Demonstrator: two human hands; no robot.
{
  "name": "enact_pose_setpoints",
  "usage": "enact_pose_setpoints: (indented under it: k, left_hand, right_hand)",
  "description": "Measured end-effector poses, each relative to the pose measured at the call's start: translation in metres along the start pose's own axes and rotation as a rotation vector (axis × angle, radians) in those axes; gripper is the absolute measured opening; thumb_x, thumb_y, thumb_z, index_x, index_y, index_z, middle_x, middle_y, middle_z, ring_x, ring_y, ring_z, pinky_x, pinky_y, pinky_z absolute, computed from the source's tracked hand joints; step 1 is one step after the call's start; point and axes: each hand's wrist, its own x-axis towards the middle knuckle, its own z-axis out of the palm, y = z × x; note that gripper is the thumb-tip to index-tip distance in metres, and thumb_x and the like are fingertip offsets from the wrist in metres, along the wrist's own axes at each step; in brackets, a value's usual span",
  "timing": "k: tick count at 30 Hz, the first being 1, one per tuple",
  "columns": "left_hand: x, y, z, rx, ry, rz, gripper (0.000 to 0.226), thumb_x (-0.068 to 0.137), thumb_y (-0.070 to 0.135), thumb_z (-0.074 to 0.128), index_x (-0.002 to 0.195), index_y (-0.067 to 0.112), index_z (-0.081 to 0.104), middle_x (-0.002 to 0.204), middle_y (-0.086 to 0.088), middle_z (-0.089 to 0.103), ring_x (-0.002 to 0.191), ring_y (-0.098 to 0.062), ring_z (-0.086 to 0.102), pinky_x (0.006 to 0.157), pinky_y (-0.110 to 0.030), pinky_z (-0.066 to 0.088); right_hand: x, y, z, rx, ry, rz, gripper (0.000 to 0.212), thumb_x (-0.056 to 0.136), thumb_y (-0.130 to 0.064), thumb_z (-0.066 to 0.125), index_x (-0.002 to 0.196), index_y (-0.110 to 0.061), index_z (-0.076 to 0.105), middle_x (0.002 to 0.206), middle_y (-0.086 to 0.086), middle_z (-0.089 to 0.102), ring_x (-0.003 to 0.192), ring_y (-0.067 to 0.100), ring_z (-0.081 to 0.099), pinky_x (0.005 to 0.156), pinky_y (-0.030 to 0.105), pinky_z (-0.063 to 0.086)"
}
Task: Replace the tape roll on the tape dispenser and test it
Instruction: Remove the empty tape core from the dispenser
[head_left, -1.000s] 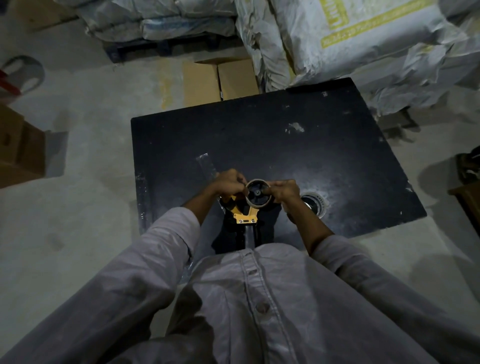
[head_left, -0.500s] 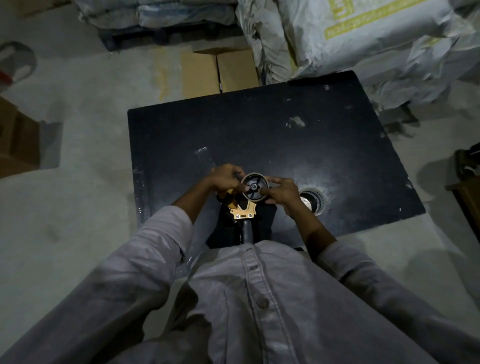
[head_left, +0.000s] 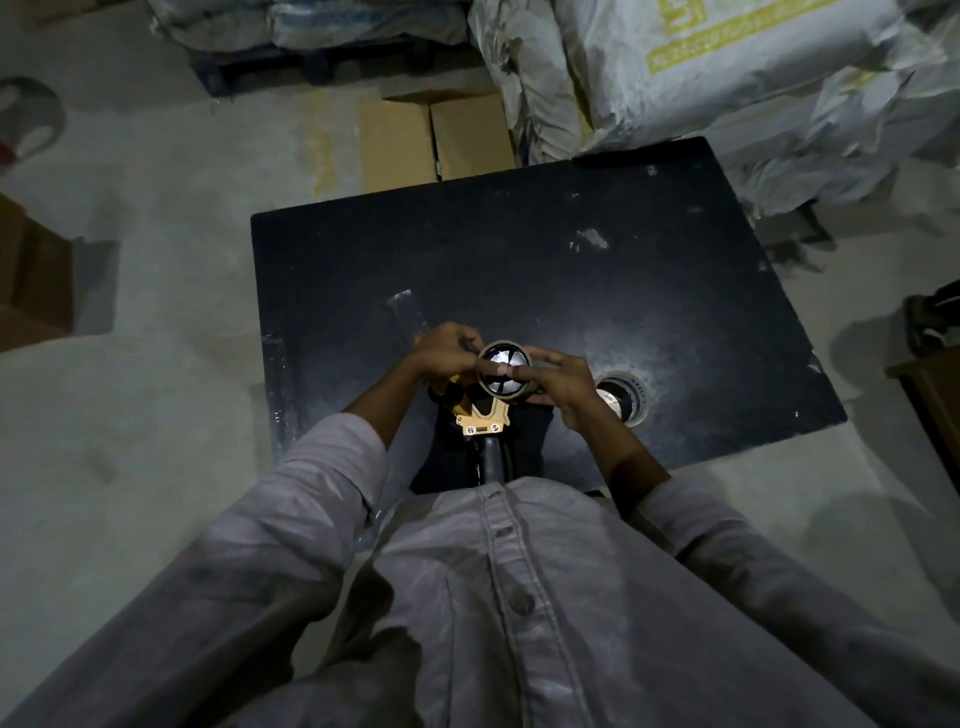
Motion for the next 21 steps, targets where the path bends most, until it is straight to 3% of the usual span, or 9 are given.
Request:
enact_pose_setpoints:
  k: [5, 12, 21]
  left_hand:
    - [0.0006, 0.0033, 0.0029, 0.059, 0.012, 0.002, 0.05, 0.082, 0.04, 0.098, 0.109, 0.001, 0.083, 0.114, -0.017, 0.083, 0.117, -0.035, 0.078, 0.11, -0.053, 0.061]
    - [-0.0004, 0.0015, 0.0009, -0.061, 0.031, -0.046, 0.049, 0.079, 0.031, 0.101, 0.107, -0.006, 0.085, 0.11, -0.023, 0.084, 0.115, -0.045, 0.079, 0.106, -0.06, 0.063]
    - [0.0015, 0.003, -0.0022, 0.0, -0.021, -0.071, 0.057, 0.082, 0.04, 0.098, 0.115, -0.003, 0.082, 0.115, -0.02, 0.084, 0.117, -0.04, 0.08, 0.109, -0.055, 0.064]
  right_hand:
    - [0.0009, 0.0001, 0.0064, 0.053, 0.05, 0.024, 0.064, 0.085, -0.002, 0.094, 0.145, -0.005, 0.072, 0.134, 0.022, 0.079, 0.125, 0.041, 0.079, 0.104, 0.057, 0.066]
    - [0.004, -0.0016, 0.0105, 0.054, 0.049, 0.037, 0.067, 0.08, 0.0, 0.097, 0.143, -0.002, 0.073, 0.134, 0.021, 0.08, 0.127, 0.039, 0.078, 0.107, 0.059, 0.065]
    - [0.0074, -0.0026, 0.0093, 0.032, 0.037, 0.029, 0.068, 0.08, -0.002, 0.098, 0.144, -0.001, 0.073, 0.135, 0.02, 0.08, 0.126, 0.038, 0.078, 0.108, 0.059, 0.065]
